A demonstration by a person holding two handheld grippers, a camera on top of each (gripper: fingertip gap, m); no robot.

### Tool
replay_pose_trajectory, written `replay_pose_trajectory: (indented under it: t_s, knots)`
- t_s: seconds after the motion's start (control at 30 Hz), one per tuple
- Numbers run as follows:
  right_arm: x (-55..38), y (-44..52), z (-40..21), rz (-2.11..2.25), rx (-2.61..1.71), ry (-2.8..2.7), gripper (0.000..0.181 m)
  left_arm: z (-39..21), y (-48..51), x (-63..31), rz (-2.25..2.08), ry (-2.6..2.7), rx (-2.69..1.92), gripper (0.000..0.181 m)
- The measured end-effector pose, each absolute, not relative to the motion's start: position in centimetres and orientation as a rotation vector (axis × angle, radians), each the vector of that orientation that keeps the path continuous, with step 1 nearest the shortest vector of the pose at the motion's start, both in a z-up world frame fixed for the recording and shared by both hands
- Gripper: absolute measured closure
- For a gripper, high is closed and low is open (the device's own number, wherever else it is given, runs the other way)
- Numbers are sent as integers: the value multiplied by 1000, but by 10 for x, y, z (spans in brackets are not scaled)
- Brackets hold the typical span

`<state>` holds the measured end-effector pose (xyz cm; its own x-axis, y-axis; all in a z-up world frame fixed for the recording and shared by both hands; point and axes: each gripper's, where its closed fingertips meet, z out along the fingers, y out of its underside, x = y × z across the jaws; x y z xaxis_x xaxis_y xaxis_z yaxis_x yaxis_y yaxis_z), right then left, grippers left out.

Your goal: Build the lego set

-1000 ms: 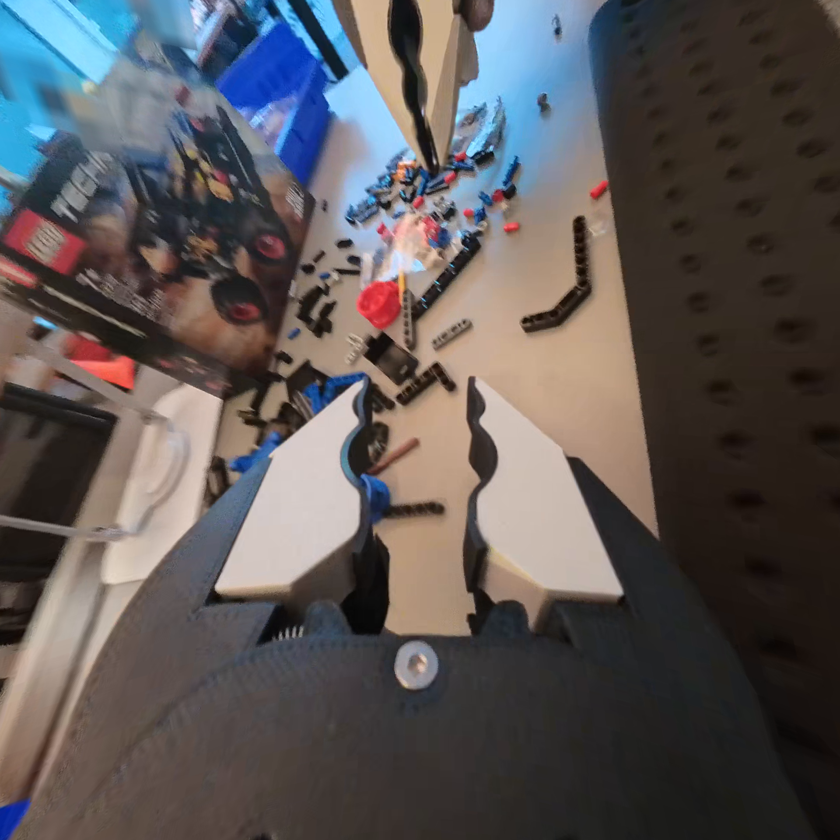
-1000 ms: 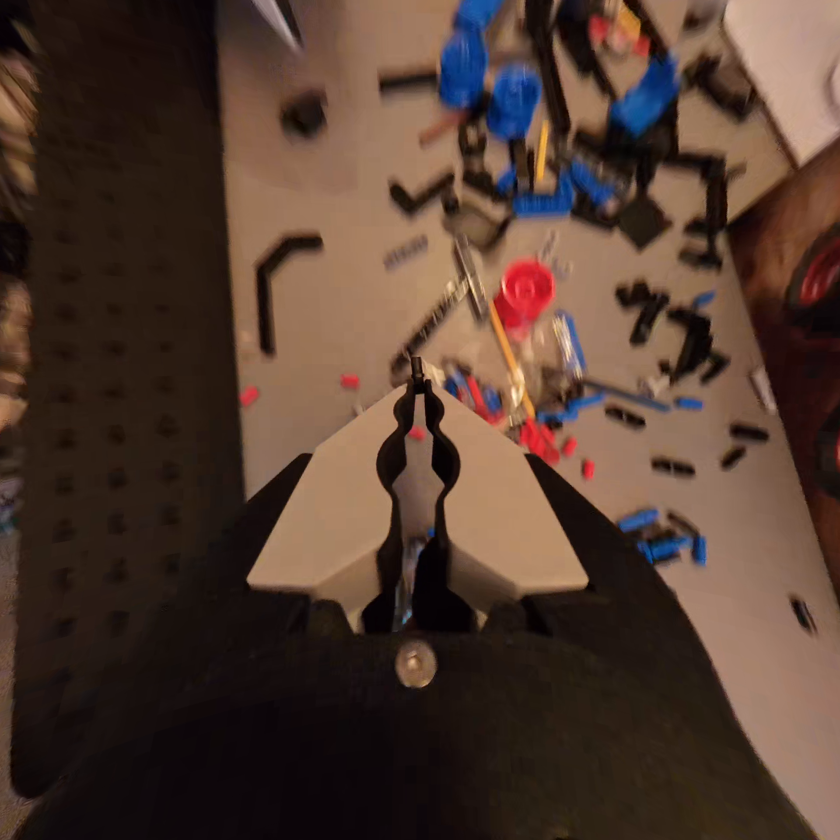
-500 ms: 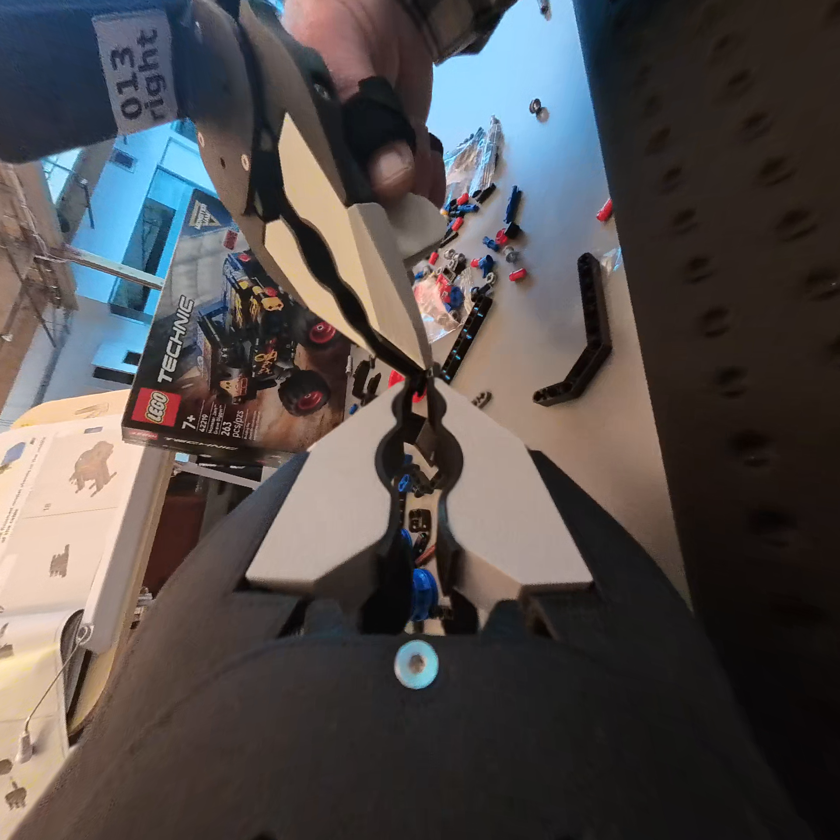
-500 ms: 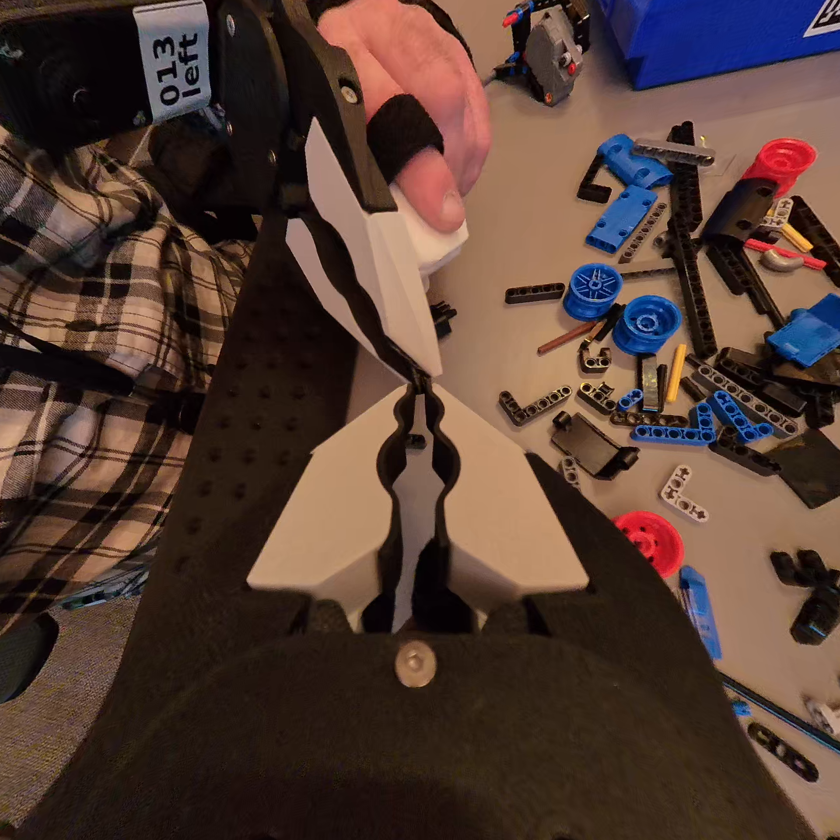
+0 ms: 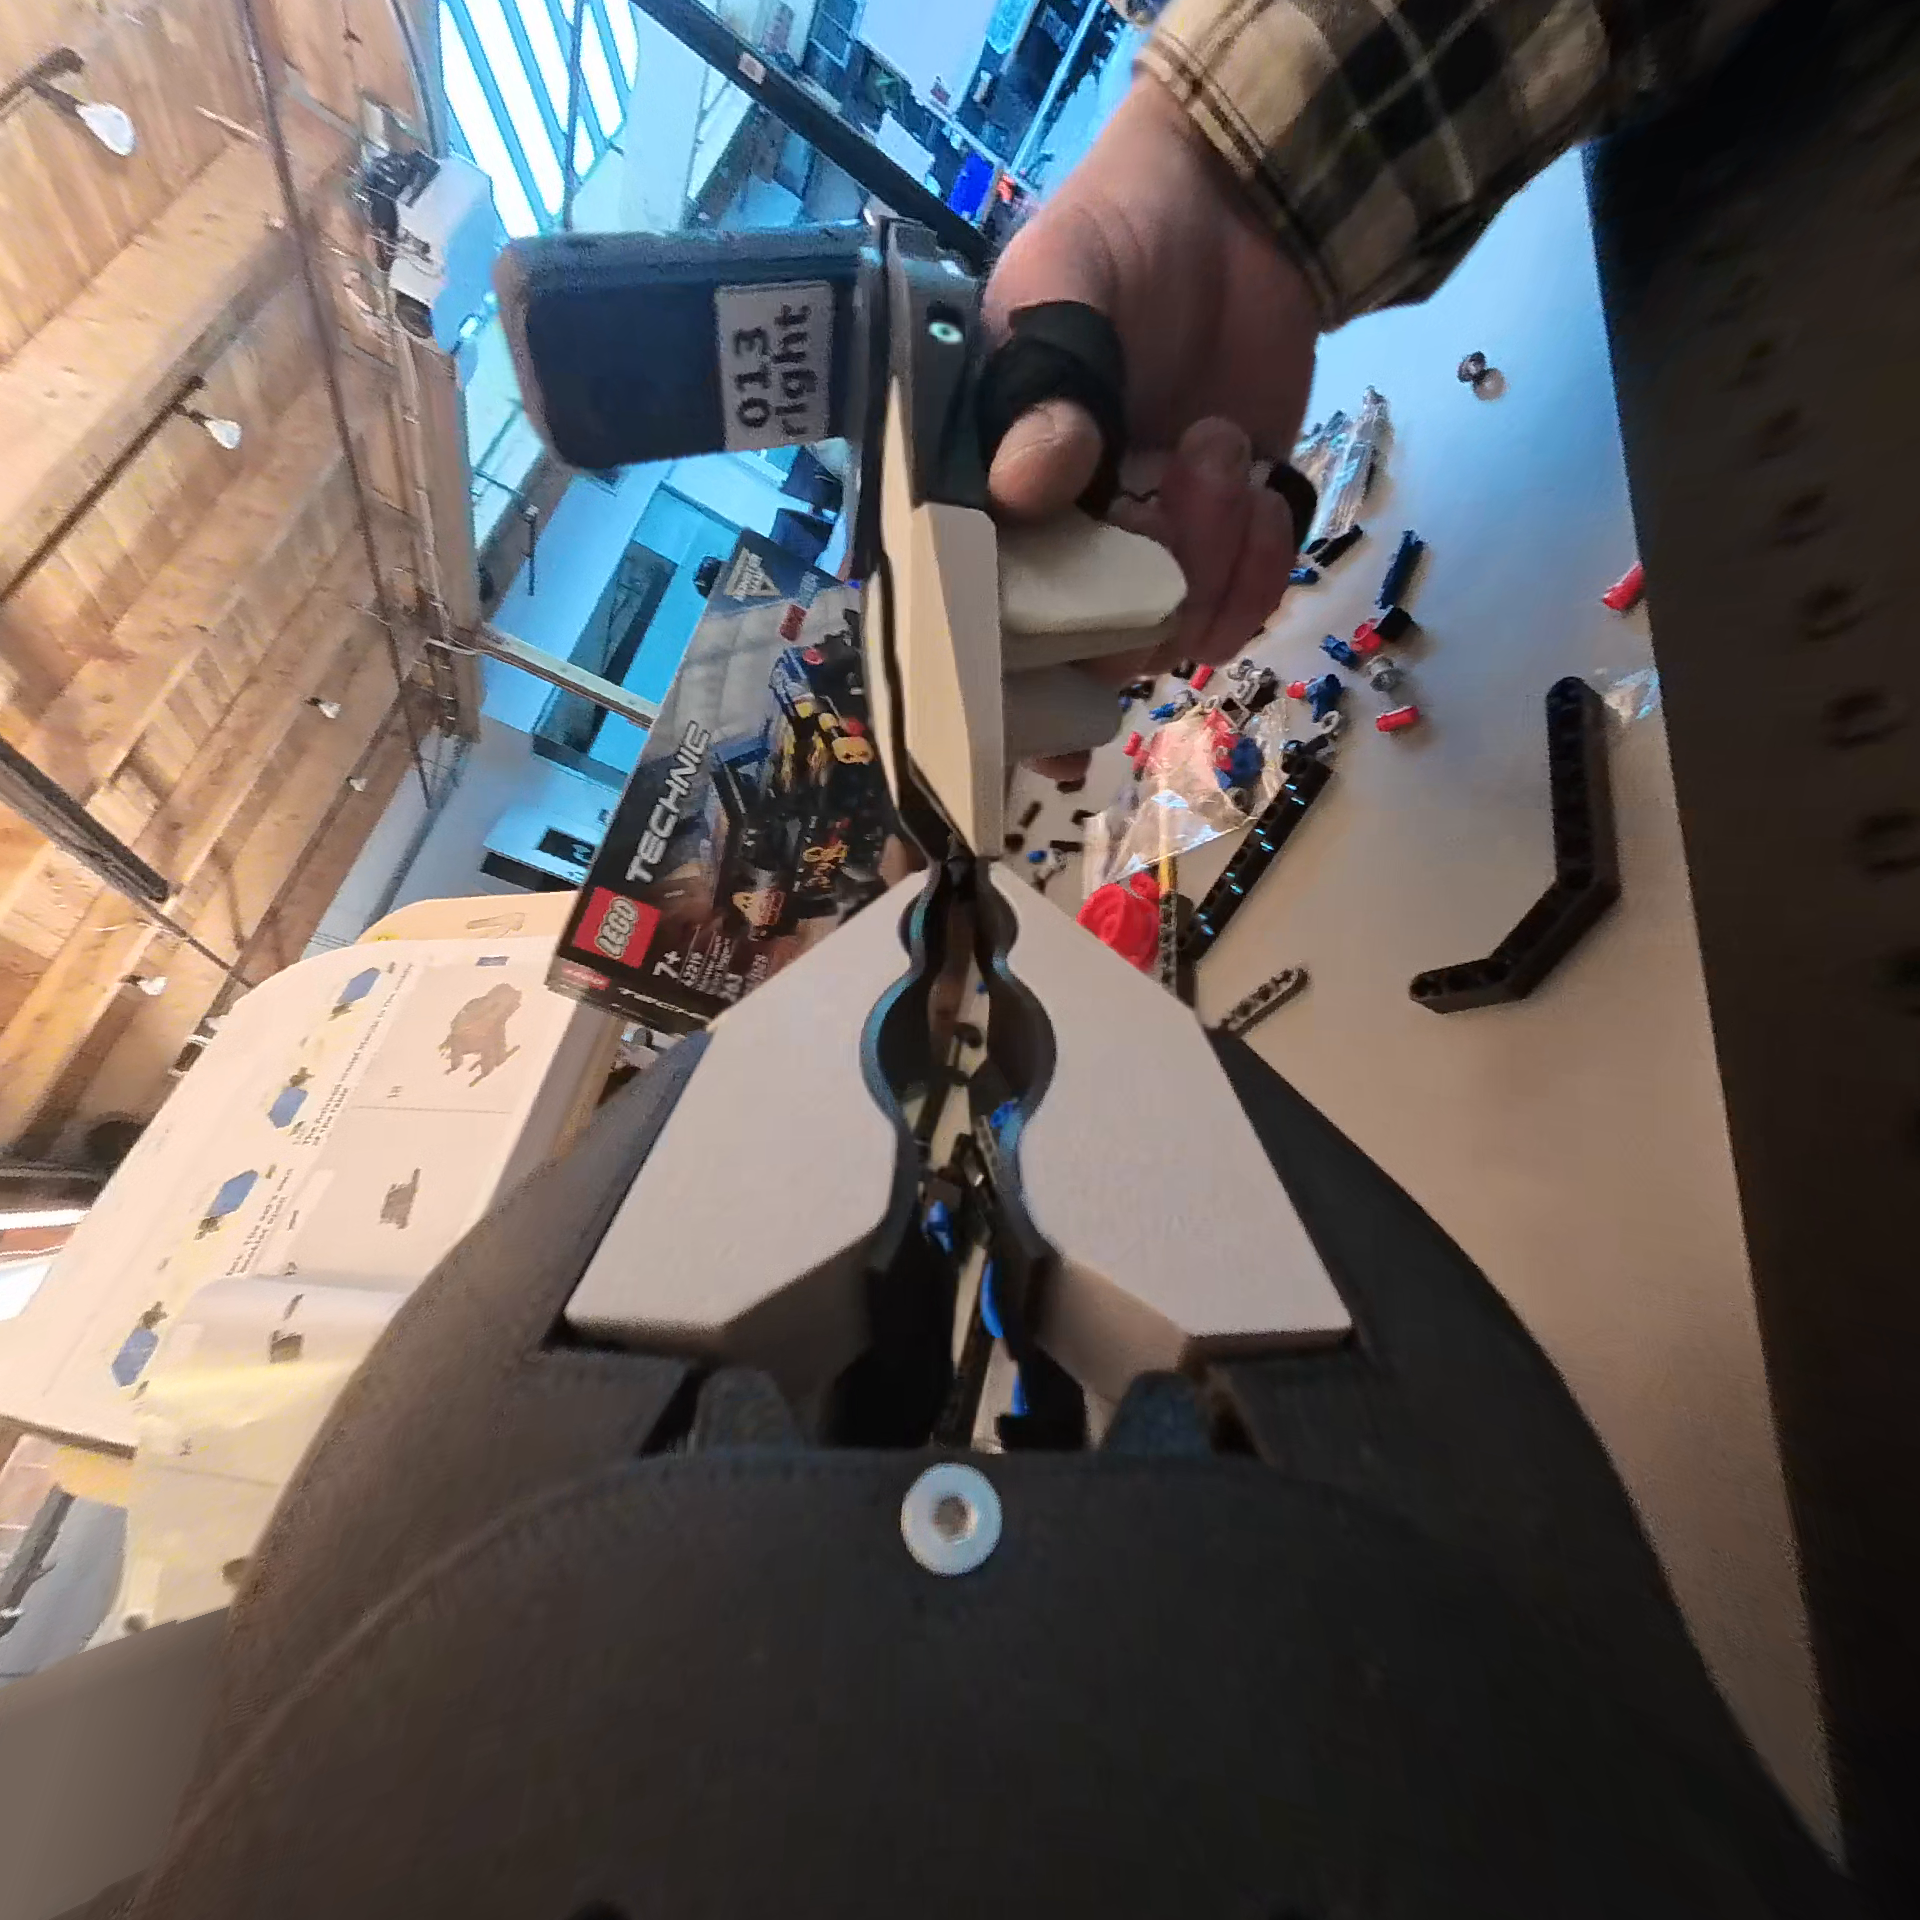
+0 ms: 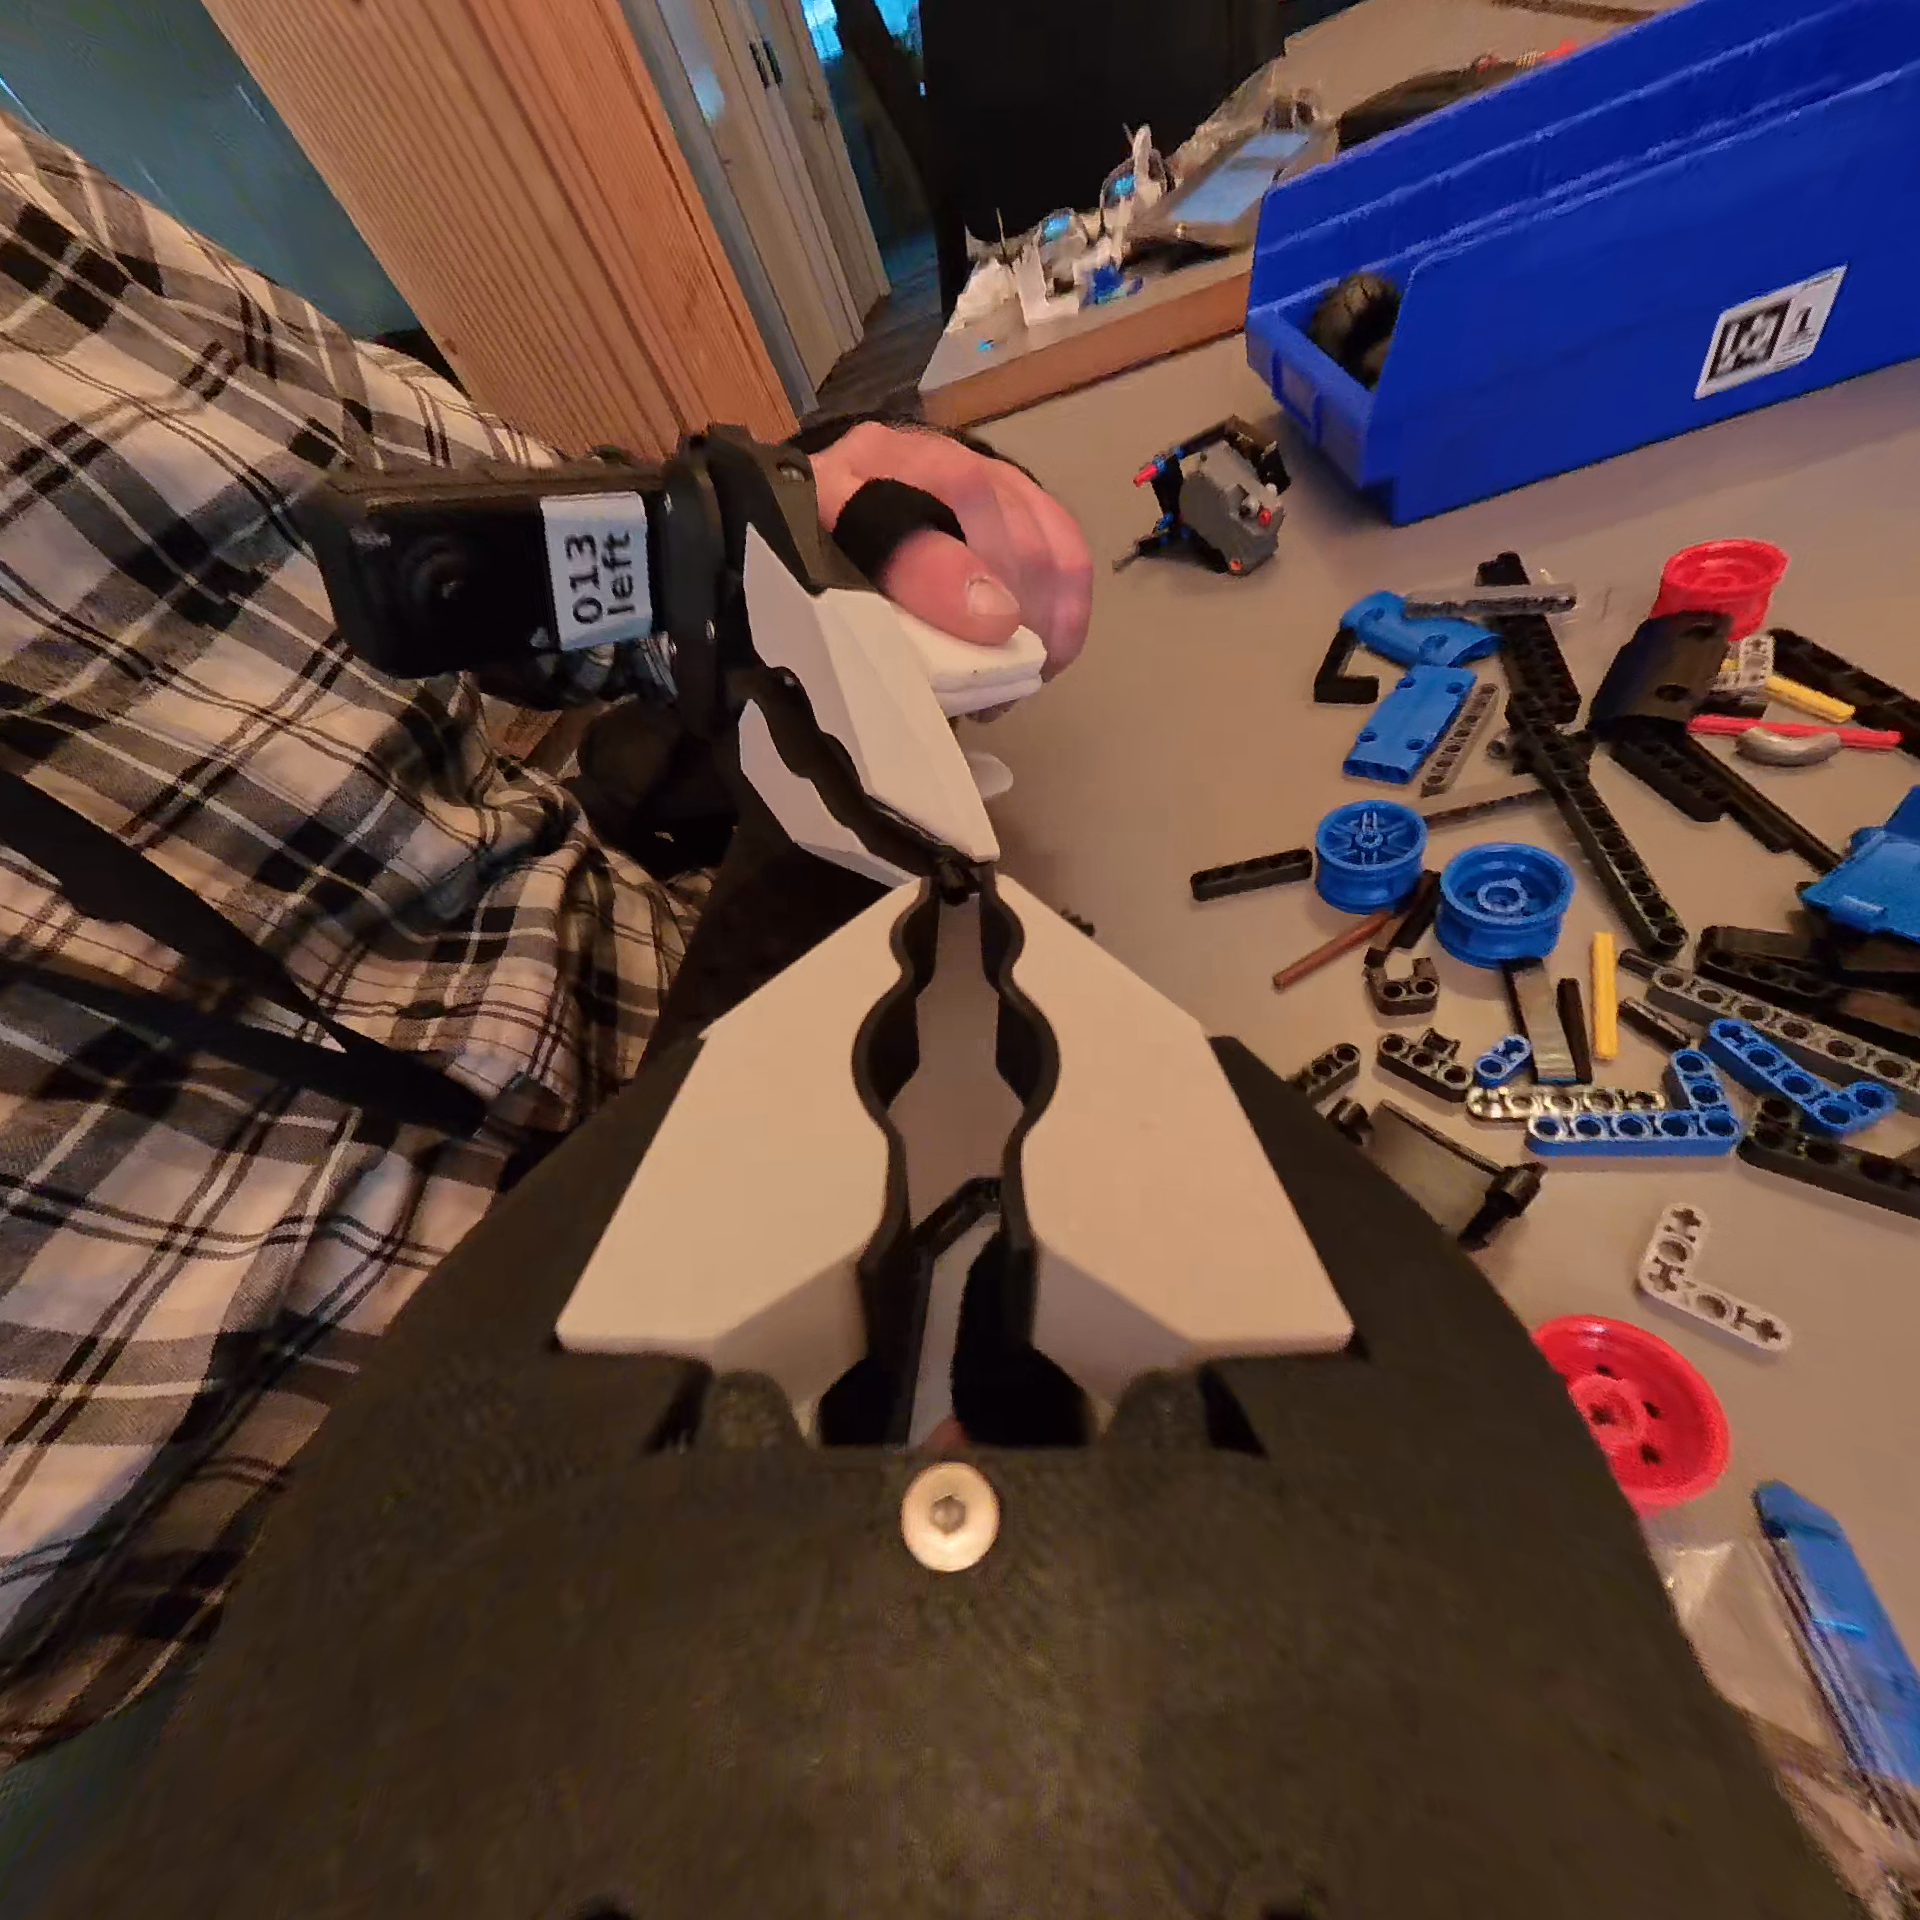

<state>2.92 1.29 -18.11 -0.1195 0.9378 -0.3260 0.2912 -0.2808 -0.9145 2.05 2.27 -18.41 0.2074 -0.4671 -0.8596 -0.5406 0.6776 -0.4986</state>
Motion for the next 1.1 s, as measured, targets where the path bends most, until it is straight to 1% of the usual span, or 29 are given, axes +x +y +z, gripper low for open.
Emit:
replay_pose_trajectory:
  t_s: [0.2,0.3,0.5,0.63,0.67,0.73,0.8,0.97,1.03,1.1]
  knots:
    - [29,10,-169,1570,-1508,-1306,174,-174,20,22,71,1387,-870,180]
    - [28,8,-164,1605,-1484,-1284,169,-170,19,22,91,1376,-850,179]
    - [26,11,-164,1600,-1481,-1266,177,-170,20,24,199,1392,-799,180]
    - [26,15,-168,1511,-1481,-1288,180,-176,26,23,157,1419,-856,179]
    - [27,18,-169,1490,-1489,-1280,179,-175,26,20,126,1419,-883,172]
    - [30,25,-176,1414,-1523,-1286,180,-191,30,11,-14,1482,-1094,159]
    - [30,26,-186,1354,-1557,-1318,180,-214,26,-4,-153,1545,-1319,158]
    - [23,21,-217,1204,-1617,-1443,179,-253,11,-35,-322,1594,-1682,134]
    - [18,17,-223,1154,-1618,-1498,179,-263,11,-37,-363,1616,-1692,137]
    - [15,14,-232,1126,-1633,-1536,179,-273,17,-38,-368,1634,-1727,136]
